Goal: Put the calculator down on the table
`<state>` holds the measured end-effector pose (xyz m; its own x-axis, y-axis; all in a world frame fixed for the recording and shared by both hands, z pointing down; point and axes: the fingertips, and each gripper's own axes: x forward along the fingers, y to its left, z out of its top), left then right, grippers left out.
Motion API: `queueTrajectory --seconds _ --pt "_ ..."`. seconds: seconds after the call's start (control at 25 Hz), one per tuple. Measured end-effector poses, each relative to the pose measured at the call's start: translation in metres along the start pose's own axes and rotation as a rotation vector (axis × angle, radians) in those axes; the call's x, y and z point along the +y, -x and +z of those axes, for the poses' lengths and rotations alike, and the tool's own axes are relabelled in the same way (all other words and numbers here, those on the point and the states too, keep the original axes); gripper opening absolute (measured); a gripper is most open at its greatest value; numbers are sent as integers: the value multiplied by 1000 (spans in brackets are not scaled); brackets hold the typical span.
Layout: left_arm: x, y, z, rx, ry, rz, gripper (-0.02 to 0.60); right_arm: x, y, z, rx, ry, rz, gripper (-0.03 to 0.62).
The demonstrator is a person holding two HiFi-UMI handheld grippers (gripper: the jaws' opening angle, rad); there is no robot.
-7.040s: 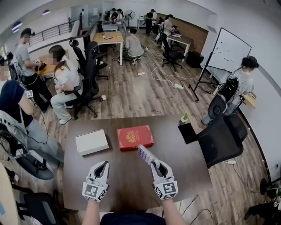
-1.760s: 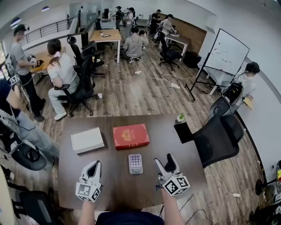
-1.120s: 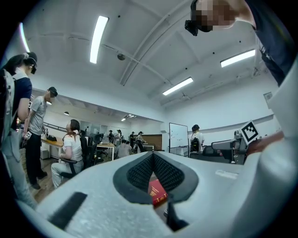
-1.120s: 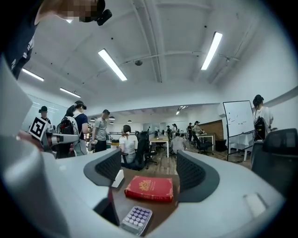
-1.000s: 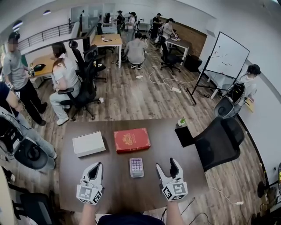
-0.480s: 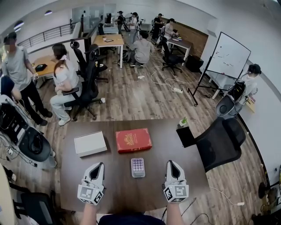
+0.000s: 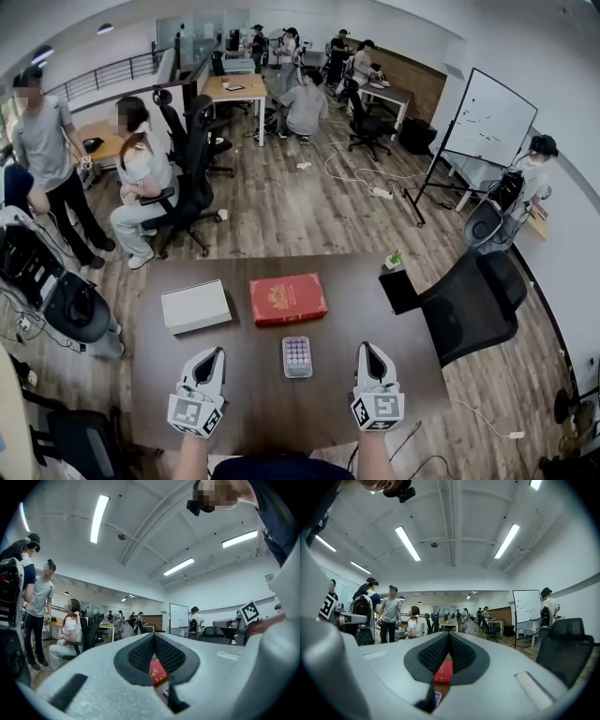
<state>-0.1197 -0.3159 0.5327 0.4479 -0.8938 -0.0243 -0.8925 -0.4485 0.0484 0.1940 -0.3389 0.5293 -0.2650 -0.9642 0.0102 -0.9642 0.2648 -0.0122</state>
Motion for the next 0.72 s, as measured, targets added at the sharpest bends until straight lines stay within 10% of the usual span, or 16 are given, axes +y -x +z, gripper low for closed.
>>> queueTrajectory --seconds 0.72 --pt "-8 1 -4 11 10 -2 -5 -3 2 -3 13 12 19 11"
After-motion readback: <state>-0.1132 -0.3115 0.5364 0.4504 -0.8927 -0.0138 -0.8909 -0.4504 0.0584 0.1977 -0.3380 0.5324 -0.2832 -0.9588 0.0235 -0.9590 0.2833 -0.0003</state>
